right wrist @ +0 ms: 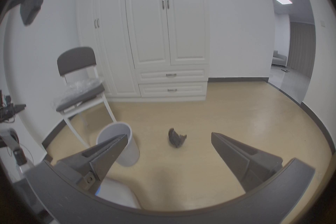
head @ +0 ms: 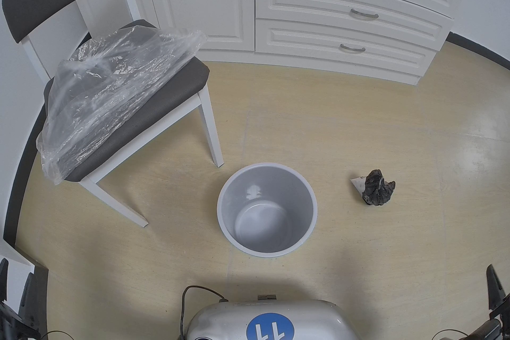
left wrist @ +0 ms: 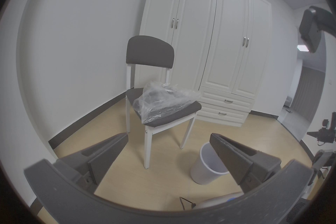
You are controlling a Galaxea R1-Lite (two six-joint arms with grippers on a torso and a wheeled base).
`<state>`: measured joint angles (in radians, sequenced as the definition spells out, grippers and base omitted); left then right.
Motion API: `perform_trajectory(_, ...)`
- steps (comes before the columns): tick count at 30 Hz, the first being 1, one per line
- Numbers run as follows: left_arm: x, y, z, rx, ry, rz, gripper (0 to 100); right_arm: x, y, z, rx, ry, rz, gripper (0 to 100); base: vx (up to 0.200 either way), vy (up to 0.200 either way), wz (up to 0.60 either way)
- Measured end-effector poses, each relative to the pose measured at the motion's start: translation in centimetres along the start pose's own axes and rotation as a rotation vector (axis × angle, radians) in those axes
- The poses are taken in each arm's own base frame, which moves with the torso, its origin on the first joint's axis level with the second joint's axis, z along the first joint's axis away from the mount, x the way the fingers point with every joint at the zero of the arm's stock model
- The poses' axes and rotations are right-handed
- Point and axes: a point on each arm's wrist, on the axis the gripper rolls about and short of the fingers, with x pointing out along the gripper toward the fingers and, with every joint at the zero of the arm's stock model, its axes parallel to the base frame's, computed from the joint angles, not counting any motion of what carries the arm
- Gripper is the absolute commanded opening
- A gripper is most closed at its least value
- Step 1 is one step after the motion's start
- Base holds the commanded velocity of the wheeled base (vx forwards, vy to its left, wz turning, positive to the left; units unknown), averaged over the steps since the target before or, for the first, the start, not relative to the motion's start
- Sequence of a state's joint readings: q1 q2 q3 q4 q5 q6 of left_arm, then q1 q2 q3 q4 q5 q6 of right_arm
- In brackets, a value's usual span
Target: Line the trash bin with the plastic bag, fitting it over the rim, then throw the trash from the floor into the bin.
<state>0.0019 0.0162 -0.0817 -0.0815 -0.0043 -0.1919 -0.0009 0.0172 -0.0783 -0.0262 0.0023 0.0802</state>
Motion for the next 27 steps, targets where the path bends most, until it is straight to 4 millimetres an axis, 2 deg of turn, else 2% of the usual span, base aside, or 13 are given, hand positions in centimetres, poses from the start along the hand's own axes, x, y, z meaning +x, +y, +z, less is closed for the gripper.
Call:
perform_trajectory(5,-0.3,-0.2,1.0,0.043,-0.02,-0.024,100,-0.2,0.3,2.9,-0.001,-0.066,0.025,100,0.0,0.0,0.0)
perform_trajectory(9,-0.4,-0.4,2.3,0.084,-0.04,-0.006,100,0.8,0.5,5.8,-0.005,-0.115,0.038,100,0.0,0.0,0.0)
perform_trajectory(13,0.3,-0.7,4.4,0.138,-0.033,0.092,100,2.8,0.8,9.0,-0.01,-0.142,0.043,100,0.0,0.0,0.0)
perform_trajectory(20,3.5,-0.9,8.1,0.324,0.071,0.302,100,6.9,1.2,14.6,-0.009,-0.182,0.017,100,0.0,0.0,0.0)
perform_trajectory(23,5.1,-1.0,9.0,0.389,0.129,0.343,100,8.3,1.2,15.6,-0.007,-0.176,0.008,100,0.0,0.0,0.0)
perform_trajectory(27,7.0,-1.0,9.5,0.456,0.204,0.365,100,9.7,1.2,15.5,-0.004,-0.139,0.003,100,0.0,0.0,0.0)
